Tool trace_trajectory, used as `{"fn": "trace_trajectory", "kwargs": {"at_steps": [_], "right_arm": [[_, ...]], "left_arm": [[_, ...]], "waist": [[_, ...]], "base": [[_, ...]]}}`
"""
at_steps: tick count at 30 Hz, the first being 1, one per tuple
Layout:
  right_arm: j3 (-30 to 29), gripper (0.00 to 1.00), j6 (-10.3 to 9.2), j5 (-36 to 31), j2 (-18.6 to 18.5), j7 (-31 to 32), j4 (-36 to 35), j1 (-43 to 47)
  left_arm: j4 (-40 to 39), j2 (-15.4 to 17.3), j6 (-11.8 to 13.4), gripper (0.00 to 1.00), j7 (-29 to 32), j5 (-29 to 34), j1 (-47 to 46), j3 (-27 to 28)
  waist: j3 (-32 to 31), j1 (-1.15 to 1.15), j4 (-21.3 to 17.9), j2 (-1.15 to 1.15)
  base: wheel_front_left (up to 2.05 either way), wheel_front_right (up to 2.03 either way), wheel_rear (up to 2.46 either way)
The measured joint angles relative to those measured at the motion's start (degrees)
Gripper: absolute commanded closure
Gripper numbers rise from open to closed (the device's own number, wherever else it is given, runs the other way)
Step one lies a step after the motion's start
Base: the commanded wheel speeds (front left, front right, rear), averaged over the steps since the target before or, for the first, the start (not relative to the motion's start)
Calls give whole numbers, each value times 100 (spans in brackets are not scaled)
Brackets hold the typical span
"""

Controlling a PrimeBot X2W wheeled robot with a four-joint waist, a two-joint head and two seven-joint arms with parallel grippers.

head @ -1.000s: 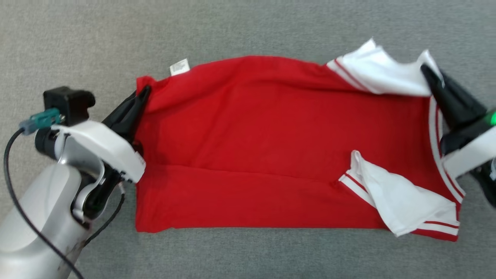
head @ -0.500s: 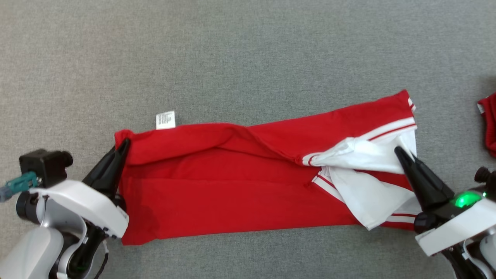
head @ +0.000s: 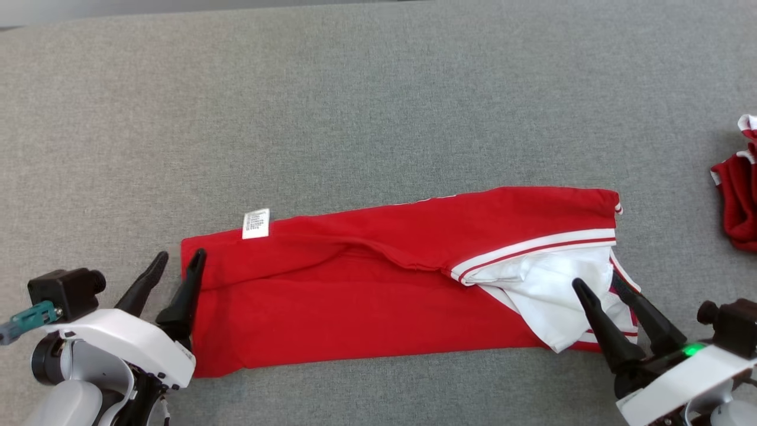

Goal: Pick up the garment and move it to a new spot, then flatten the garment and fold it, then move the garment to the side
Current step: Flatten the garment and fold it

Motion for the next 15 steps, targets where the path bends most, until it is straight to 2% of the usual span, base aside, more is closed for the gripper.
{"fn": "trace_trajectory", "kwargs": {"at_steps": [3,6,12,13,15], "right_arm": [[-147,0,0,-20,122,-47,-13,179],[-564,0,1,-155,314,-168,-71,333],[-1536,0,0,-992,987,-256,-123,441],[-1780,0,0,-1305,1178,-258,-121,438],[-1974,0,0,-1570,1330,-266,-100,428]], "left_arm": [[88,-58,47,0,-162,0,69,48],[94,-108,191,0,-447,86,160,163],[-126,-198,734,0,-1029,600,135,320],[-203,-249,901,0,-1173,782,70,305],[-249,-276,991,0,-1211,980,-30,215]], "waist": [[-94,0,10,0],[-188,0,5,0],[-385,0,-22,0],[-457,0,-24,0],[-524,0,-16,0]], "base": [[0,0,0],[0,0,0],[0,0,0],[0,0,0],[0,0,0]]}}
